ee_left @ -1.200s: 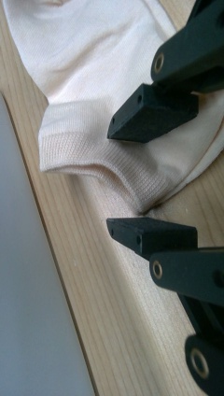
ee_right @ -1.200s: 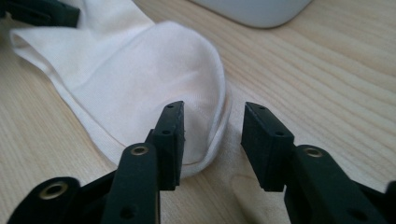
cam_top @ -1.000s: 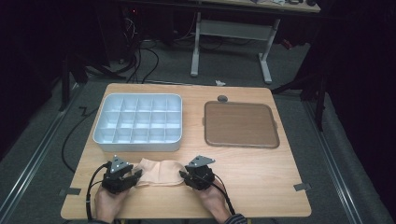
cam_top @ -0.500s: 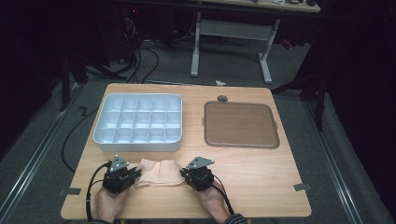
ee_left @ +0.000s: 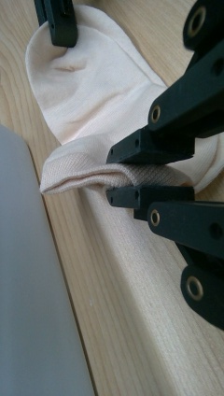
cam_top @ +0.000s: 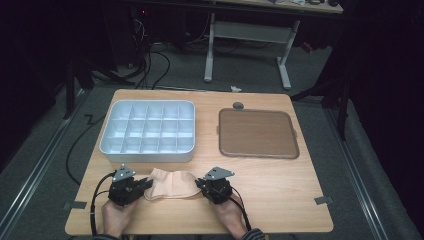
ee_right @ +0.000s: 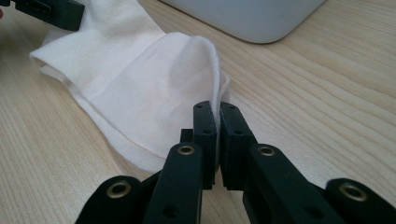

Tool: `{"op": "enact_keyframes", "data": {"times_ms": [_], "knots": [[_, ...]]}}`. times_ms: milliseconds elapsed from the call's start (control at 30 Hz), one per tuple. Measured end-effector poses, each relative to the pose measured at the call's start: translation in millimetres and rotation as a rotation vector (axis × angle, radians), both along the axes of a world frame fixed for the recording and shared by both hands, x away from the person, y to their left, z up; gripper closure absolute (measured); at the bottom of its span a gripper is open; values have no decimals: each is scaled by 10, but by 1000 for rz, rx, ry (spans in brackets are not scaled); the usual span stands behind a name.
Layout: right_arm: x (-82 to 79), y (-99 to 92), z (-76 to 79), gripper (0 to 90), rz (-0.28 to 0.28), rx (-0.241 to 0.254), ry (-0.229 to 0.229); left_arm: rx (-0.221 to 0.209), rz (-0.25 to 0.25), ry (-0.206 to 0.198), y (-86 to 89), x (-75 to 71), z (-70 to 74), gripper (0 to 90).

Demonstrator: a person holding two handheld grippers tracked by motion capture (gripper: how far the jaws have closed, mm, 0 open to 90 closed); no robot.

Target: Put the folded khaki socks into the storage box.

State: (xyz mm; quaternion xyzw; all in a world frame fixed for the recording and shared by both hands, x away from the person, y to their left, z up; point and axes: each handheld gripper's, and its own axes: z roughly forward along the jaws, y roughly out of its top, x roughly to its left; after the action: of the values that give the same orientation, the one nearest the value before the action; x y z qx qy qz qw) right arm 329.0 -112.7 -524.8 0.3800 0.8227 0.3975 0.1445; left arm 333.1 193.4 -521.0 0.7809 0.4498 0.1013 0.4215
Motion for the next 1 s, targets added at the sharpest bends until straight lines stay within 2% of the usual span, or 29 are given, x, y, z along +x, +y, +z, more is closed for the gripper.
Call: {"op": "enact_keyframes", "data": {"times_ms": [167, 300, 467, 667, 833, 967, 1000], "knots": [[5, -42, 22, 866, -3, 3, -3, -8, -18, -4, -54, 0, 49, 798], [7, -82, 61, 867, -11, 3, -2, -38, -33, -1, -96, 23, 101, 799], [-4, -144, 102, 868, -20, -1, -4, -31, -53, -6, -172, 43, 131, 801], [-14, -235, 131, 868, -42, 7, 3, -67, -72, 3, -226, 74, 191, 802], [-35, -316, 169, 869, -50, 3, 1, -67, -90, -16, -303, 101, 232, 803], [-15, -443, 131, 870, -72, 64, -4, -41, -101, 10, -398, 161, 216, 806], [-9, -465, 121, 870, -79, 77, -4, -21, -105, 12, -438, 172, 223, 806]]}}
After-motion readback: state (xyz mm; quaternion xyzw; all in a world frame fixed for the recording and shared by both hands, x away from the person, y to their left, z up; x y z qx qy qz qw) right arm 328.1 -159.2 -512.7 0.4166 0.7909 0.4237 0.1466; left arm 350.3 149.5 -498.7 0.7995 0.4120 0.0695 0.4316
